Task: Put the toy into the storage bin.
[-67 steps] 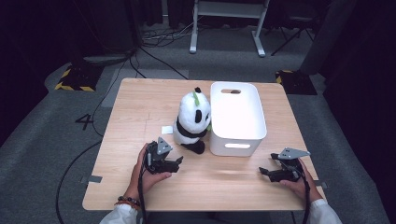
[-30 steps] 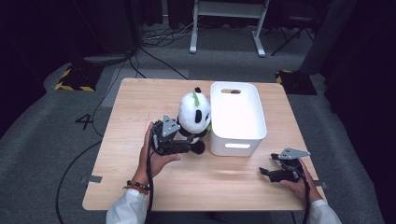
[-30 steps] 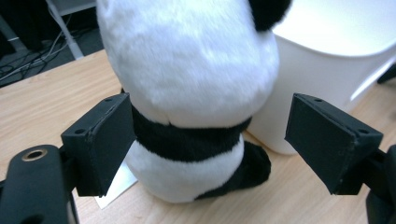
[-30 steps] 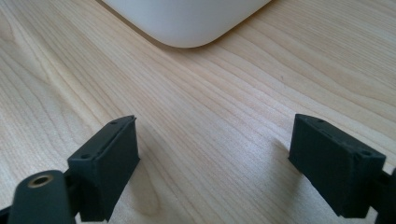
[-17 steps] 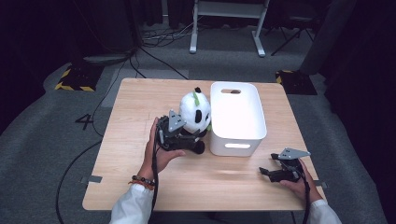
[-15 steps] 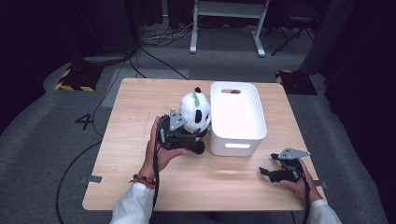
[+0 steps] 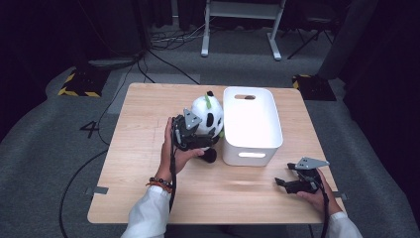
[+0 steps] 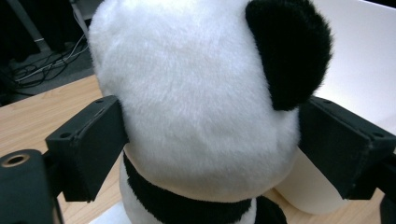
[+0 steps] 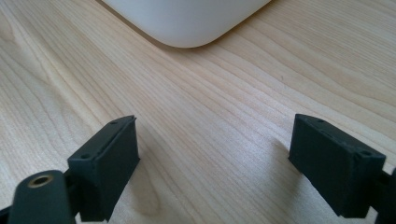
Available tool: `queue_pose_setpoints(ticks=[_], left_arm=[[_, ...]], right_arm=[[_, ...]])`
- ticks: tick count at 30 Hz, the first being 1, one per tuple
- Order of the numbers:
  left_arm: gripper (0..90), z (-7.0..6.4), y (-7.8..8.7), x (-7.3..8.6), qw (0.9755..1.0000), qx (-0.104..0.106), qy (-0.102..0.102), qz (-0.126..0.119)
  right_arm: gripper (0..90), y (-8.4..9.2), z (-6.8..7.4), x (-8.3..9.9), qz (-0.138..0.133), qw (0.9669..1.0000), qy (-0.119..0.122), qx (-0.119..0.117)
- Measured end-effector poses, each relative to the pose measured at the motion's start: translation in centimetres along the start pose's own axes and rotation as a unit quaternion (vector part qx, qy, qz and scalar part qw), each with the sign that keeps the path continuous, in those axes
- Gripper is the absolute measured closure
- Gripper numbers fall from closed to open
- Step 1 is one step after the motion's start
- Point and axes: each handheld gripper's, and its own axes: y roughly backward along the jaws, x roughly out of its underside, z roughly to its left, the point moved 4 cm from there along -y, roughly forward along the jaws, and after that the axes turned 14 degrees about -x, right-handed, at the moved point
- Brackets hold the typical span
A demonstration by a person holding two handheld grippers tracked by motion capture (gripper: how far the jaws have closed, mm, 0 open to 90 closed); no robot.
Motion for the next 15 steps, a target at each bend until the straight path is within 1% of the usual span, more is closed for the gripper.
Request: queue_pose_setpoints(ticks=[3, 5, 7, 9, 13, 15], left_arm=[[9.0, 0.0, -0.5, -0.1, 0.9999, -0.012, 0.002, -0.001], [7.2, 0.0, -0.8, -0.1, 0.9998, -0.02, 0.006, 0.002], [5.6, 0.1, -1.1, -0.1, 0.9997, -0.02, 0.009, 0.008], [3.7, 0.1, -1.3, -0.2, 0.9995, -0.029, 0.009, 0.013], [3.3, 0.2, -1.6, -0.5, 0.9993, -0.029, 0.014, 0.019], [1.6, 0.3, -1.8, -0.5, 0.9992, -0.027, 0.015, 0.027]], right_arm=[[15.6, 0.0, 0.0, 0.0, 0.0, 1.0, 0.0, 0.0], [15.6, 0.0, 0.0, 0.0, 0.0, 1.0, 0.0, 0.0], [15.6, 0.0, 0.0, 0.0, 0.0, 1.0, 0.0, 0.0], [15.6, 0.0, 0.0, 0.0, 0.0, 1.0, 0.0, 0.0], [15.7, 0.0, 0.0, 0.0, 0.0, 1.0, 0.0, 0.0], [15.7, 0.0, 0.0, 0.0, 0.0, 1.0, 0.0, 0.0]])
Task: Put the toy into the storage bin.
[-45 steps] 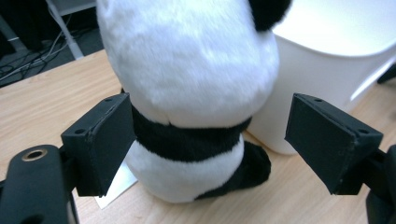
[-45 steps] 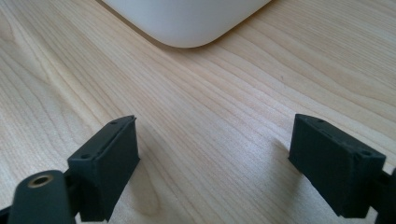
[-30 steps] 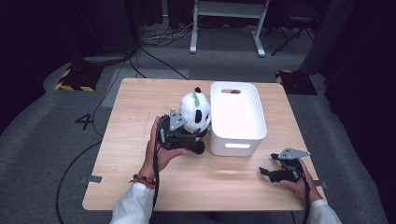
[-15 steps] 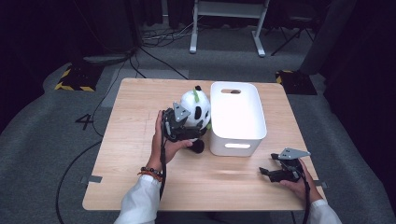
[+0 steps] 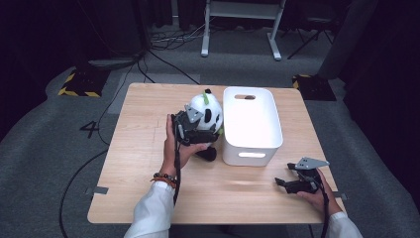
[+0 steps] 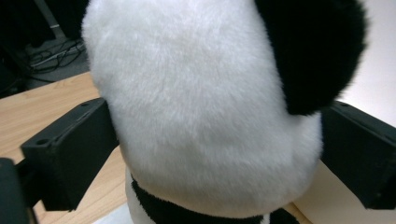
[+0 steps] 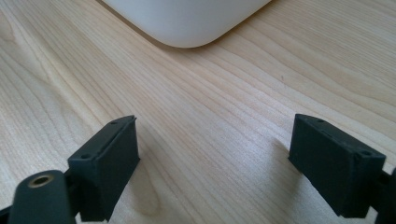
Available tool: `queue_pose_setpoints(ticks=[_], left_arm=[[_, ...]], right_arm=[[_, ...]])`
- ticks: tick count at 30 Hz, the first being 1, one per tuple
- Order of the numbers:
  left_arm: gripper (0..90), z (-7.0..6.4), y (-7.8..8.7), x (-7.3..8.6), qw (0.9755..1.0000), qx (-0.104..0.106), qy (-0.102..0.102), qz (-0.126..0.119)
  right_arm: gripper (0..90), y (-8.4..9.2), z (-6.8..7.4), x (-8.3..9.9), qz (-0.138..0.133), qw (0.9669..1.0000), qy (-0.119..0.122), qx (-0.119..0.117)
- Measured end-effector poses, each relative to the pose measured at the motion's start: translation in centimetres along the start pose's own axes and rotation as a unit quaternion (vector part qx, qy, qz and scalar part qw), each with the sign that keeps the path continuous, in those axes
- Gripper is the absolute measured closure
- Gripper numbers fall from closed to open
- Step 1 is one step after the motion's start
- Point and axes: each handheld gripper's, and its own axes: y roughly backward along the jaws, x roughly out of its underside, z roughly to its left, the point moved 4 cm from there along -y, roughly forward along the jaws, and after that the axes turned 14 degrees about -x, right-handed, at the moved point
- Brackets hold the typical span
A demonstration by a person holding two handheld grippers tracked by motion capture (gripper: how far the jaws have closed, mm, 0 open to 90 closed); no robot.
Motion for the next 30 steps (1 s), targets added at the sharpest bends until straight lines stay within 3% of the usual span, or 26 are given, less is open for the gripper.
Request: queue_pose_setpoints(ticks=[3, 10, 13, 18, 21, 30], left_arm=[[0.2, -0.1, -0.6, 0.2, 0.9998, 0.005, 0.007, 0.015], [2.0, -0.4, -1.5, 0.2, 0.9997, 0.011, 0.007, 0.022], [9.4, -0.4, -1.6, 0.2, 0.9998, 0.009, 0.008, 0.018], [24.0, -0.3, -1.6, 0.3, 0.9997, 0.003, -0.015, 0.017], [34.1, -0.4, -1.5, 0.3, 0.9998, 0.0, -0.016, 0.012], [47.8, -0.4, -1.4, 0.7, 0.9997, -0.009, -0.015, -0.019]], right_arm=[[15.7, 0.0, 0.0, 0.0, 0.0, 1.0, 0.0, 0.0], [15.7, 0.0, 0.0, 0.0, 0.0, 1.0, 0.0, 0.0], [15.8, 0.0, 0.0, 0.0, 0.0, 1.0, 0.0, 0.0], [15.9, 0.0, 0.0, 0.0, 0.0, 1.0, 0.001, -0.001], [15.9, 0.0, 0.0, 0.0, 0.0, 1.0, 0.001, -0.001], [15.9, 0.0, 0.0, 0.0, 0.0, 1.0, 0.001, -0.001]])
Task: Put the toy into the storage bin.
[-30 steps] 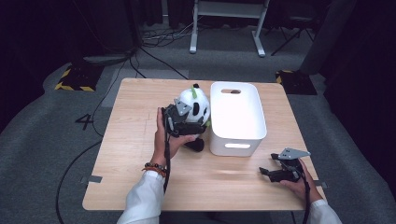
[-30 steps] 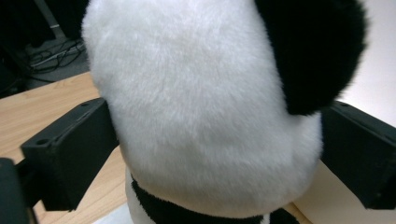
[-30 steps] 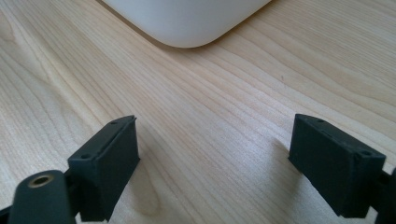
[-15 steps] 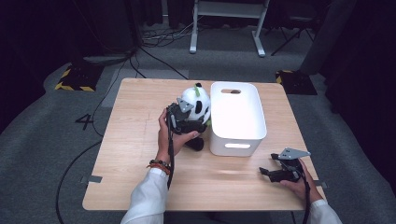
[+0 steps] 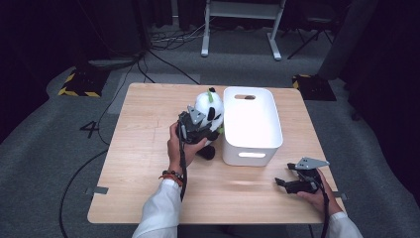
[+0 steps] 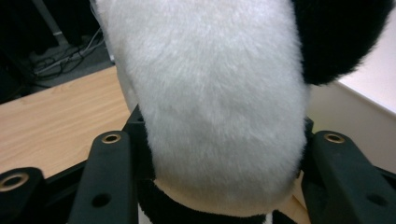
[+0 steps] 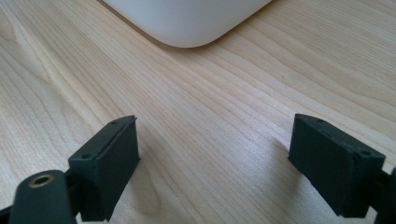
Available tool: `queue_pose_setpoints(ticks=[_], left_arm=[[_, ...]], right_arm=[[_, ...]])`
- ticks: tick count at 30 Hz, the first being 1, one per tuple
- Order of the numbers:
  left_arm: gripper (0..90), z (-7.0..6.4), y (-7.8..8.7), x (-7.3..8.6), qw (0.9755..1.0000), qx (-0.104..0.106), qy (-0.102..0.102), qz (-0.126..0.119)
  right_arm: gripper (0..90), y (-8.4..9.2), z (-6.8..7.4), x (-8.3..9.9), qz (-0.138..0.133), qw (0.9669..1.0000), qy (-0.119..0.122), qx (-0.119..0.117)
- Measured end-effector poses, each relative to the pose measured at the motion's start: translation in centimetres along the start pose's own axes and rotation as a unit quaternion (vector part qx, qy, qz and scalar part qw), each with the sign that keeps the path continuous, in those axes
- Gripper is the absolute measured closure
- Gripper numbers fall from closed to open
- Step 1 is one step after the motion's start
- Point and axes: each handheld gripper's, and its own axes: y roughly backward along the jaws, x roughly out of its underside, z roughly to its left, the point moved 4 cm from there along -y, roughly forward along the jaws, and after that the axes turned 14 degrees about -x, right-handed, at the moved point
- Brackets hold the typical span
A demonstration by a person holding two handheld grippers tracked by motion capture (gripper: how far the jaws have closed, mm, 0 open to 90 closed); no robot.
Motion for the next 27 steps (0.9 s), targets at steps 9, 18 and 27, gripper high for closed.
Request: queue_pose_setpoints(ticks=[9, 18, 27], left_arm=[[50.0, 0.6, 0.4, -0.4, 0.9995, -0.009, 0.025, -0.017], [50.2, 1.5, 1.4, -1.7, 0.9981, -0.014, 0.046, -0.038], [49.8, 2.2, 3.3, -3.7, 0.9966, -0.018, 0.054, -0.061]], right_arm=[[15.9, 0.0, 0.0, 0.0, 0.0, 1.0, 0.0, 0.0], [15.9, 0.0, 0.0, 0.0, 0.0, 1.0, 0.0, 0.0], [15.9, 0.0, 0.0, 0.0, 0.0, 1.0, 0.0, 0.0]])
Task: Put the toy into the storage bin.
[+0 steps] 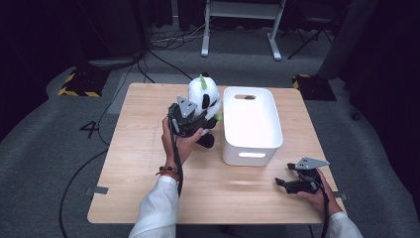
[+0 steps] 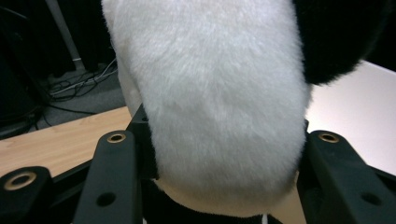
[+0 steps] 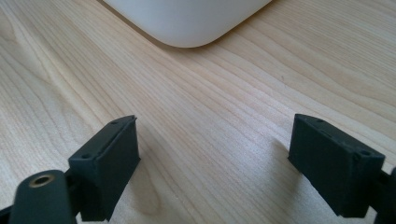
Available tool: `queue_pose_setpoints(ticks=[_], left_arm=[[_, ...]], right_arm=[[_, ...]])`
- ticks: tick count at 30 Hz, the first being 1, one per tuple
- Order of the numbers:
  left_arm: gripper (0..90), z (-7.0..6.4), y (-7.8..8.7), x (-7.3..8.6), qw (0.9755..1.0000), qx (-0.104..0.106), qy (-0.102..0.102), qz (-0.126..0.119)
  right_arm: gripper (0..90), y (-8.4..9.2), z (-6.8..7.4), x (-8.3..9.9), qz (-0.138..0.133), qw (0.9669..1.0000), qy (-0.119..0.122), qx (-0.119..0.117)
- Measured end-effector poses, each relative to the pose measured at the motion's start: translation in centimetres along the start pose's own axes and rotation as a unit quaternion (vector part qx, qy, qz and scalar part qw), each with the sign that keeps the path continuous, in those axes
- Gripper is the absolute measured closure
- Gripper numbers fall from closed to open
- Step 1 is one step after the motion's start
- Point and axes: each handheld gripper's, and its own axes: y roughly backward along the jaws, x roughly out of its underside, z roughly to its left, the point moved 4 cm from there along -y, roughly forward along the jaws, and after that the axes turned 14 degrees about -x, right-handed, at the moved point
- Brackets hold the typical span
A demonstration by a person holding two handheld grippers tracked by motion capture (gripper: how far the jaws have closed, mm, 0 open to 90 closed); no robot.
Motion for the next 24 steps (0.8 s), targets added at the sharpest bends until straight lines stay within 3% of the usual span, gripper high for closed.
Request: queue_pose_setpoints(ticks=[11, 17, 24], left_arm=[[49.7, 0.0, 1.4, -2.6, 0.9996, -0.001, -0.002, -0.027], [49.6, 0.3, 2.1, -3.9, 0.9991, -0.005, 0.008, -0.04], [49.5, -0.1, 2.9, -5.4, 0.9983, 0.0, 0.008, -0.057]], right_arm=[[15.9, 0.0, 0.0, 0.0, 0.0, 1.0, 0.0, -0.001], [16.0, 0.0, 0.0, 0.0, -0.001, 1.0, 0.0, 0.0], [16.0, 0.0, 0.0, 0.0, 0.0, 1.0, 0.001, -0.001]])
